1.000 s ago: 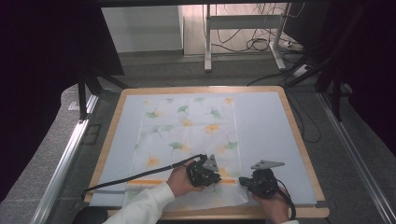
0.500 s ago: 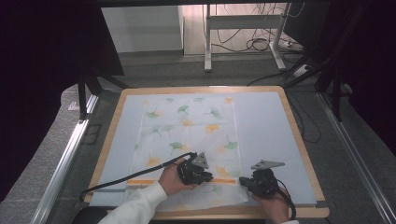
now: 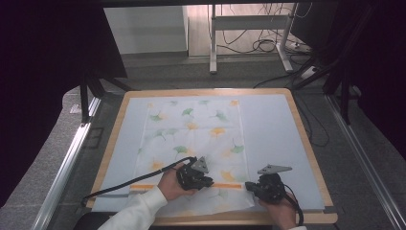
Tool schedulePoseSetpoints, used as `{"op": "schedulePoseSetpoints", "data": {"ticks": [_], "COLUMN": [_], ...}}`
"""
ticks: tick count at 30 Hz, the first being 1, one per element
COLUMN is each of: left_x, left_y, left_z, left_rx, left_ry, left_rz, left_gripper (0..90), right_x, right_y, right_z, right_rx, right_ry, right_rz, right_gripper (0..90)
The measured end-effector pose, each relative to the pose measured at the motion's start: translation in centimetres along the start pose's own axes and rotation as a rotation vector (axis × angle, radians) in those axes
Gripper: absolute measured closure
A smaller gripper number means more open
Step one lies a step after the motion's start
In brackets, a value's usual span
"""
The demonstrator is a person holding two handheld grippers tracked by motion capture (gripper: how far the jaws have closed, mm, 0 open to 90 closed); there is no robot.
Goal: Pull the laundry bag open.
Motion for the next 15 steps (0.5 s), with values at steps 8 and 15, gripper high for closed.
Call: {"op": "schedulePoseSetpoints", "data": {"ticks": [8, 15], "left_x": [0.47, 1.04], "left_y": [-0.12, -0.31], "left_z": [0.49, 0.96], "left_rx": [-0.011, -0.013], "left_ry": [-0.015, -0.019], "left_rz": [-0.004, 0.011], "left_gripper": [85.0, 85.0], "right_x": [0.02, 0.03], "right_y": [-0.02, -0.02], "right_z": [0.01, 0.02], "right_rx": [-0.001, -0.001], "right_ry": [0.000, 0.000], "right_rz": [0.000, 0.003], "right_gripper": [89.3, 89.3]}}
Point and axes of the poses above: each handheld gripper's, and its own axes: z roughly backward along the jaws, x roughly out of its underside, y roughly to its right, the point moved 3 cm from there along -z, roughly forward along the jaws, and after that the axes turned 4 degrees about -x, right-handed, at the moved point
